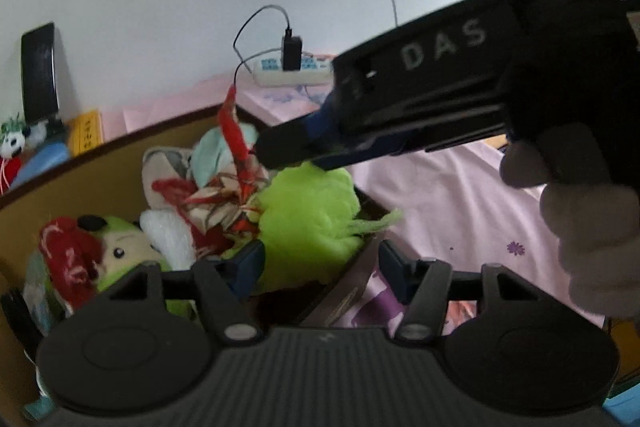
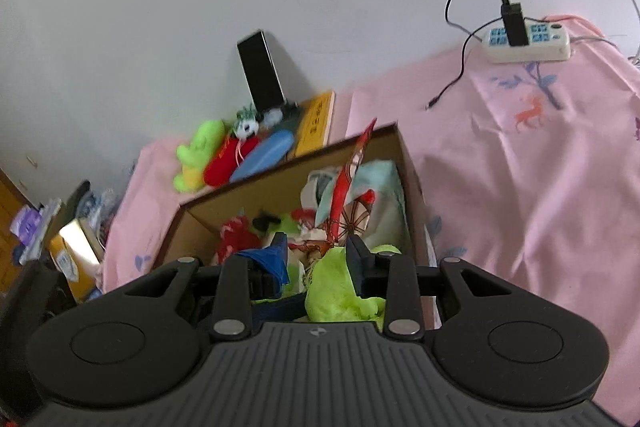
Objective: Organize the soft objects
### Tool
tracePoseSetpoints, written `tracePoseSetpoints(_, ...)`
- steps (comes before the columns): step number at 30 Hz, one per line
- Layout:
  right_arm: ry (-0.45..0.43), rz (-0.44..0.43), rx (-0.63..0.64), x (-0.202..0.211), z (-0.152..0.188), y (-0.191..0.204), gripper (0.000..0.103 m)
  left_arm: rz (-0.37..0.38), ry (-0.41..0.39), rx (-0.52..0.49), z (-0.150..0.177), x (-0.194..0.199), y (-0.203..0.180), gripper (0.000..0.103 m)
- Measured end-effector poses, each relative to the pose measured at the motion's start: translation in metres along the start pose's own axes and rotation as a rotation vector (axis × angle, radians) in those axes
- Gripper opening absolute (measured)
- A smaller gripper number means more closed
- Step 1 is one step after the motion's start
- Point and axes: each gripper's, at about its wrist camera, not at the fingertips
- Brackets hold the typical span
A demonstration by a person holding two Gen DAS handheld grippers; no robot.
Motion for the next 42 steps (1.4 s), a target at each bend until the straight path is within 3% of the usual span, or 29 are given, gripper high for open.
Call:
tracePoseSetpoints(10,0.097,0.086,0.001,-0.03,0.002,-0.007,0.013,0.013,0.038,0.018,0.001,-0.011,0.005,0.069)
tracePoseSetpoints(19,-0.032,0.1,-0.012,0.0,0.002,-0.006,0.015,-0.037,-0.001,0.036,0.007,0.009,0.0,0.072)
tracePoseSetpoints(26,-0.096,0.207,0.025,0.029,0.015,0.002,0.015,-0.146,-0.033,0.082,0.012,0.038,-0.009,0.075)
tracePoseSetpoints(29,-0.108,0.243,0.057,0.037,0.021,0.005,0.015,-0.238,-0.043,0.111,0.011,0.047,-0.014,0.077)
tracePoseSetpoints(32,-0.106,0.258,0.078,0.045,0.026,0.008,0.015,-0.32,-0.048,0.161,0.007,0.056,-0.019,0.092)
tracePoseSetpoints(37,-0.135,0.299,0.096,0.055,0.031,0.014,0.016,-0.459,-0.073,0.23,0.003,0.071,-0.029,0.092)
tracePoseSetpoints(42,-0.146,0.323,0.088,0.067,0.036,0.011,0.016,-0.558,-0.012,0.321,-0.003,0.073,-0.034,0.092)
Point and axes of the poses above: each gripper's, at about its wrist camera, not at the fingertips, and x roughly against the way its jaws point, y to its left, z to its underside, and after that the axes turned 14 degrees about y, right-handed
